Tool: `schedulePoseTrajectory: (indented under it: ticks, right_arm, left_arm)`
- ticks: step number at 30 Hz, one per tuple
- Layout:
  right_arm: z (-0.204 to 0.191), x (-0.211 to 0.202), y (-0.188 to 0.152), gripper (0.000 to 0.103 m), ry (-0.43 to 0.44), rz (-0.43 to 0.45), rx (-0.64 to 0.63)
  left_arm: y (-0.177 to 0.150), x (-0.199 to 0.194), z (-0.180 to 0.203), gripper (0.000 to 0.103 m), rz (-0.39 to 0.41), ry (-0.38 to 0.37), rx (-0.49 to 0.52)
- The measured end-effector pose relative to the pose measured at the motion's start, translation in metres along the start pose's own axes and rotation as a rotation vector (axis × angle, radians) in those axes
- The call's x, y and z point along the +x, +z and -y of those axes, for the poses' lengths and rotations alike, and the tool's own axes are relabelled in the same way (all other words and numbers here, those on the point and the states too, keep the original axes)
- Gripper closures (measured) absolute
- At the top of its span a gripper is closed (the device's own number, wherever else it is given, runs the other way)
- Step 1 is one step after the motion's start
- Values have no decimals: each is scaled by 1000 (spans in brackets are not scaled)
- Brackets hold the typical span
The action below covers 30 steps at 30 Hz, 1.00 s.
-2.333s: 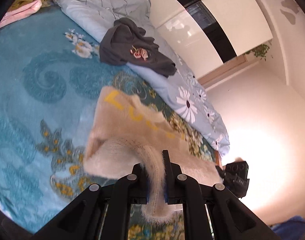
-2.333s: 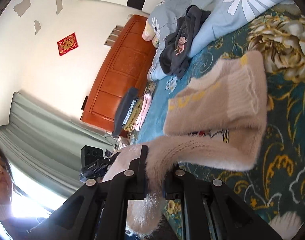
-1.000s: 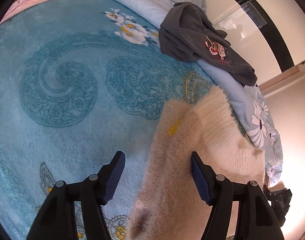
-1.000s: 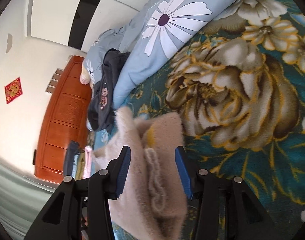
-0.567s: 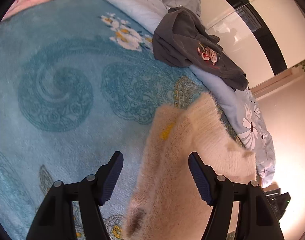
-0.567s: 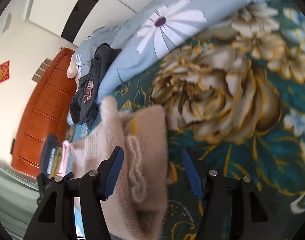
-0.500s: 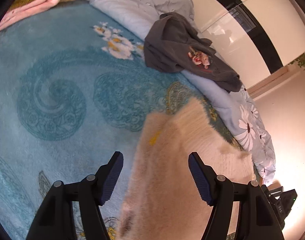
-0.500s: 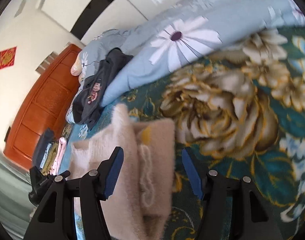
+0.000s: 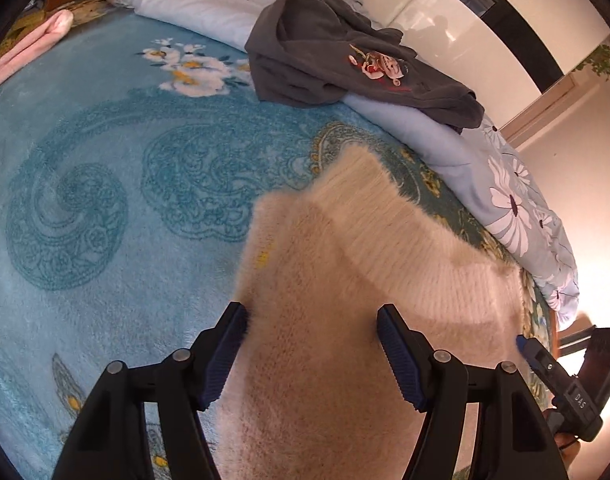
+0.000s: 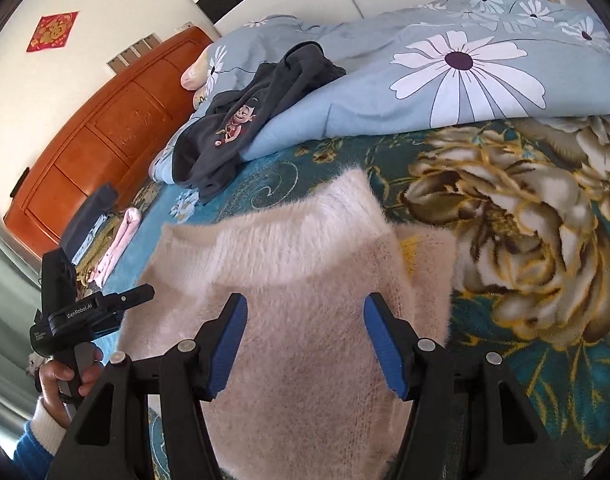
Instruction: Fold clothes
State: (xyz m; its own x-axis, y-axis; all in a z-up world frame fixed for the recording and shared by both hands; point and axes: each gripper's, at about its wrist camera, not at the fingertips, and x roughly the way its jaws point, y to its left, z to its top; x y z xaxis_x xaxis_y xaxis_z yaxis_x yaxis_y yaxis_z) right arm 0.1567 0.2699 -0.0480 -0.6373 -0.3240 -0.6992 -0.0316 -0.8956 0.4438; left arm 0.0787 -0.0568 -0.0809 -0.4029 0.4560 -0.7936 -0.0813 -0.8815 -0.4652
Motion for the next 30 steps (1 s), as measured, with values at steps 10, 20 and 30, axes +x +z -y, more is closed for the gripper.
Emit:
schedulePoseTrajectory:
  ticks: [10,20,30]
  right_arm:
    - [18,-19,-2,38,-55,33,73]
    - [67,0,-26,27,72,-59,389]
    - [57,23,-22,23,151,-65,381]
  left_arm:
    - [-7,-8,-37,31,-22,-71,-107]
    - [-11,0,-58,24,-32,-239,-244]
    - [2,10,-55,17,-72,-261,-257]
